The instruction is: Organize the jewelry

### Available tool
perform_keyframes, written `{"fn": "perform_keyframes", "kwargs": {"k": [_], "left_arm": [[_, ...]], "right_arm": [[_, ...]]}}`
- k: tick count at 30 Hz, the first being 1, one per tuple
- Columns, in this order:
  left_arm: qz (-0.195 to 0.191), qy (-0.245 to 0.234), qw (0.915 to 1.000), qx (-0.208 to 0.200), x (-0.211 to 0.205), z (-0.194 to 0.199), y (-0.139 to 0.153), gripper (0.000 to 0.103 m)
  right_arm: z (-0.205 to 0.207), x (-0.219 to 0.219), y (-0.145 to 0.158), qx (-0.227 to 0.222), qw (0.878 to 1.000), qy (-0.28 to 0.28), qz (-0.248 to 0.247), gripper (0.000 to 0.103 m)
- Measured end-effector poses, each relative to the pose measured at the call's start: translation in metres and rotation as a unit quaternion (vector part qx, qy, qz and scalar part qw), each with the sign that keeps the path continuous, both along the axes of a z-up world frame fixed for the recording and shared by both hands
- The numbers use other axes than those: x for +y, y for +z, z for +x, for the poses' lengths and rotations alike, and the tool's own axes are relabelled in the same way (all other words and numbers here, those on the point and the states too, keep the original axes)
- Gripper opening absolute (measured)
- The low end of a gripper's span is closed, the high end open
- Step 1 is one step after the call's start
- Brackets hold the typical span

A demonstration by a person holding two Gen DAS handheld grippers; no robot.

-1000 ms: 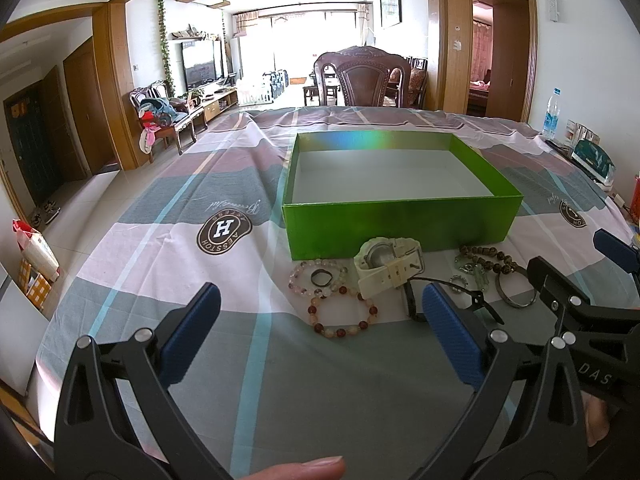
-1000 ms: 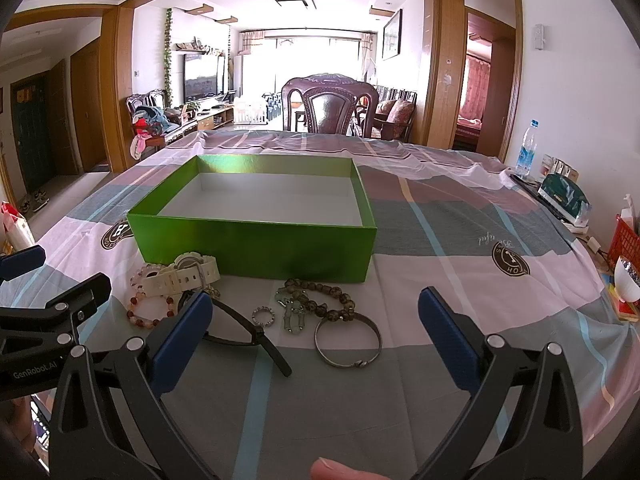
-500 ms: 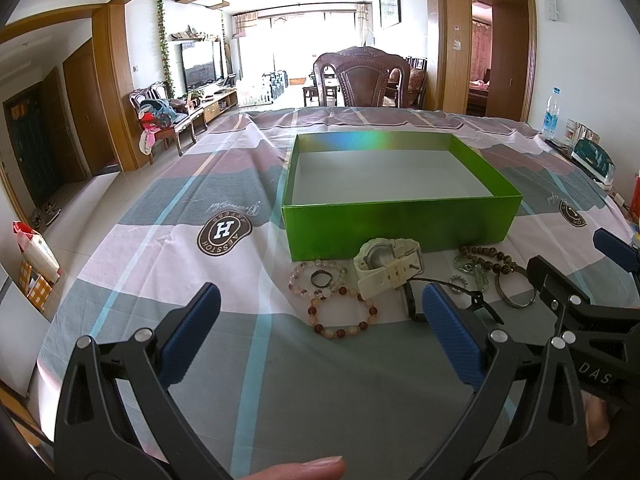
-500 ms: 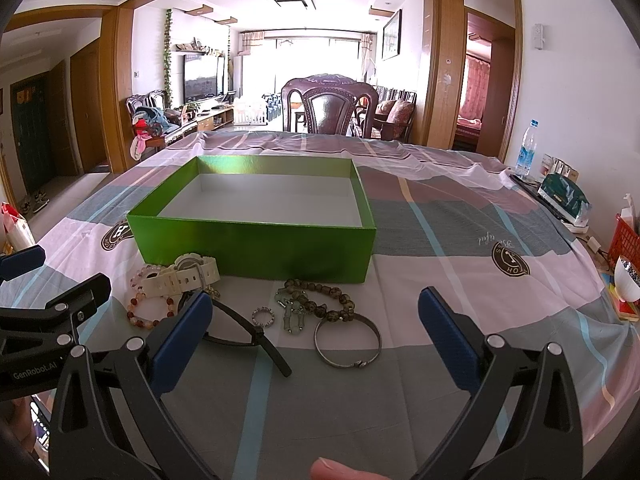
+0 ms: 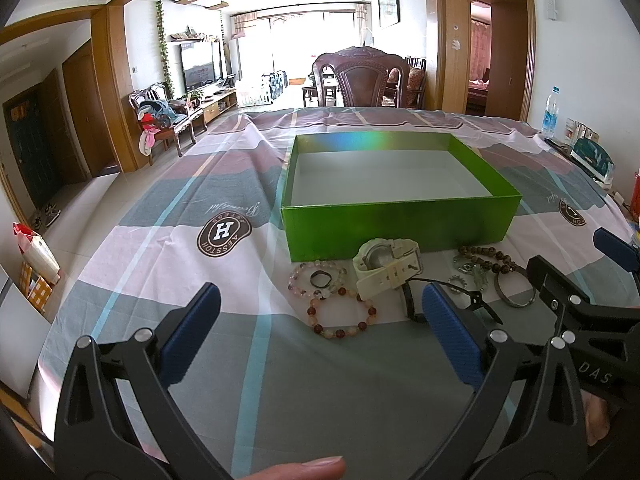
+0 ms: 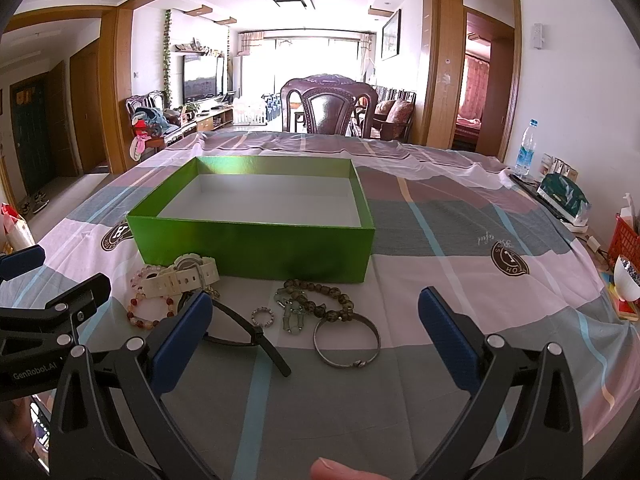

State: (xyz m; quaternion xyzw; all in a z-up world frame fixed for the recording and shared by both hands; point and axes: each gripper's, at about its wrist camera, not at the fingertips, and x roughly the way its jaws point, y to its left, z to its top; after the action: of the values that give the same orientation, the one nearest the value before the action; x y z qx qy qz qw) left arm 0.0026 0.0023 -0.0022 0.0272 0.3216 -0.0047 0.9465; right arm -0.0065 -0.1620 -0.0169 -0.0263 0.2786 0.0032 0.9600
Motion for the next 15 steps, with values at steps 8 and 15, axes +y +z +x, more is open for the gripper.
{"fn": "perform_keyframes", "kwargs": {"k": [8, 15], "left_arm": [[0.000, 0.001, 1.0000, 0.001, 0.0027, 0.0004, -0.0022, 0.099], [0.000, -0.001, 1.0000, 0.006, 0.0030, 0.0017, -0.0040, 0.099]], "right_arm": [[0.0004, 0.0010, -0.0018, 0.000, 1.000, 0.000, 0.000, 0.100], [0.0014, 0.0016, -0.0046, 0.002, 1.000, 0.003, -0.001, 0.101]]}}
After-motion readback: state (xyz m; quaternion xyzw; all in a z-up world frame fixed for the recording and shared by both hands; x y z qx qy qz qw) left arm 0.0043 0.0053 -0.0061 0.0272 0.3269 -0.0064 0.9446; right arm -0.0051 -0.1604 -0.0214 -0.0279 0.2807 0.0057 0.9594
